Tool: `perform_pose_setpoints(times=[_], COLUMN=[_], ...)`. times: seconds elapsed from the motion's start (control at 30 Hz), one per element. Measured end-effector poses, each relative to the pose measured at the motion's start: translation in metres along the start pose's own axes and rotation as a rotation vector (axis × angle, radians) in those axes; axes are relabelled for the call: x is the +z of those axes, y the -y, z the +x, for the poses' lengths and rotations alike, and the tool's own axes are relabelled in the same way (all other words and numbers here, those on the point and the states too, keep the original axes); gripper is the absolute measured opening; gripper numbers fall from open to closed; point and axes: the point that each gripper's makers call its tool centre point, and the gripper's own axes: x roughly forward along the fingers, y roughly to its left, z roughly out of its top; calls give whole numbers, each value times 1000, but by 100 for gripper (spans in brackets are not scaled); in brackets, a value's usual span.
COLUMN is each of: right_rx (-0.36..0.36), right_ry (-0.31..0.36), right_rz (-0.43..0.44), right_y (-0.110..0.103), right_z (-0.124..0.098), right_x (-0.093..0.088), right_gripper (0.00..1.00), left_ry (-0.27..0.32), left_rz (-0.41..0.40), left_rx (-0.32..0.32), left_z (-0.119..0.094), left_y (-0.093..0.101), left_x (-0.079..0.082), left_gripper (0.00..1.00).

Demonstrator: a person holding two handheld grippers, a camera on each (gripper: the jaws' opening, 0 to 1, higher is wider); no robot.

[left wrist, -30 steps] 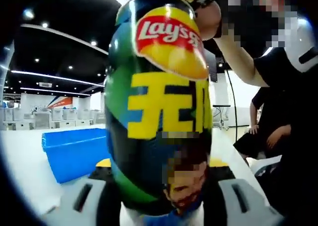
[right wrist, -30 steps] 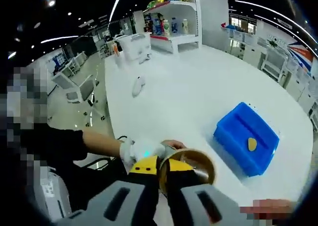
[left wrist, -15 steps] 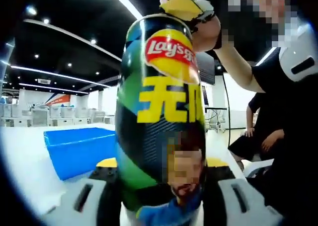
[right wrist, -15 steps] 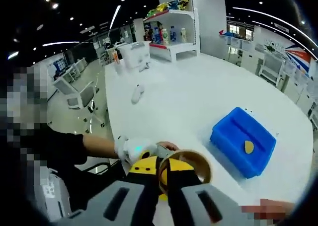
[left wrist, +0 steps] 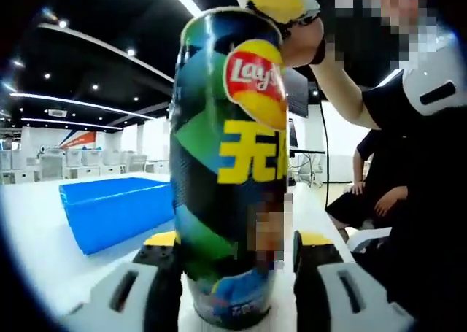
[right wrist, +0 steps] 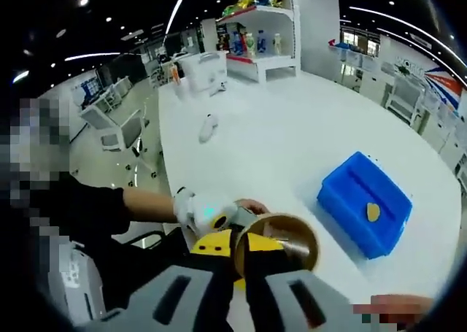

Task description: Open the lid of the chip container on the table, take out the chips, place them into the box in front of the container, and close the lid

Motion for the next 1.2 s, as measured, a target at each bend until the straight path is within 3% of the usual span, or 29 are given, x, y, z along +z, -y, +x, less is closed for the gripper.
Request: perform_pose_setpoints(times=[0.07, 0.2, 0.27, 0.4, 0.47, 0.57, 0.63, 0.67, 0.7, 0.77, 0.8, 0.9, 0.93, 1.03, 1.1, 1.2], right_rx=[1, -4, 4, 34, 38, 21, -12, -65, -111, -195, -236, -306, -350, -462, -492, -473], right_ry=[-4, 0, 15, 135, 217, 332, 368, 390, 387, 316, 260, 116, 62, -98, -153, -180], right_rz=[3, -22, -79, -62, -58, -16, -10, -33, -45, -83, -72, 83, 149, 254, 289, 350], right_y=[0, 1, 0, -4, 0, 14, 29, 46, 60, 92, 113, 168, 193, 245, 267, 273], right_z=[0, 0, -1, -15, -33, -64, -81, -95, -102, -113, -117, -116, -114, -108, -98, -81], right_x=[-1, 0, 3, 17, 26, 32, 27, 20, 11, -24, -50, -123, -155, -232, -265, -283], right_gripper=[5, 5, 7, 30, 26, 30, 30, 30, 30, 30, 32, 36, 36, 37, 37, 46], left_ry=[-11, -13, -19, -12, -11, -11, -7, -5, -3, 6, 9, 15, 18, 22, 24, 29], left_rz=[7, 4, 4, 6, 6, 2, 3, 3, 3, 4, 4, 2, 3, 1, -1, -4], left_rx=[21, 10, 3, -46, -86, -136, -159, -166, -176, -195, -204, -212, -212, -213, -213, -213], left_z=[-4, -5, -2, 3, 6, 9, 12, 14, 14, 17, 18, 21, 20, 20, 20, 20], left_y=[-4, -2, -3, 1, 3, 5, 5, 5, 6, 8, 9, 11, 11, 12, 11, 10], left_x=[-1, -1, -1, -2, -2, -2, -2, -2, -2, -1, -1, -1, 0, 0, 0, -1], left_gripper=[48, 47, 47, 47, 47, 47, 47, 47, 47, 47, 47, 47, 47, 47, 47, 47])
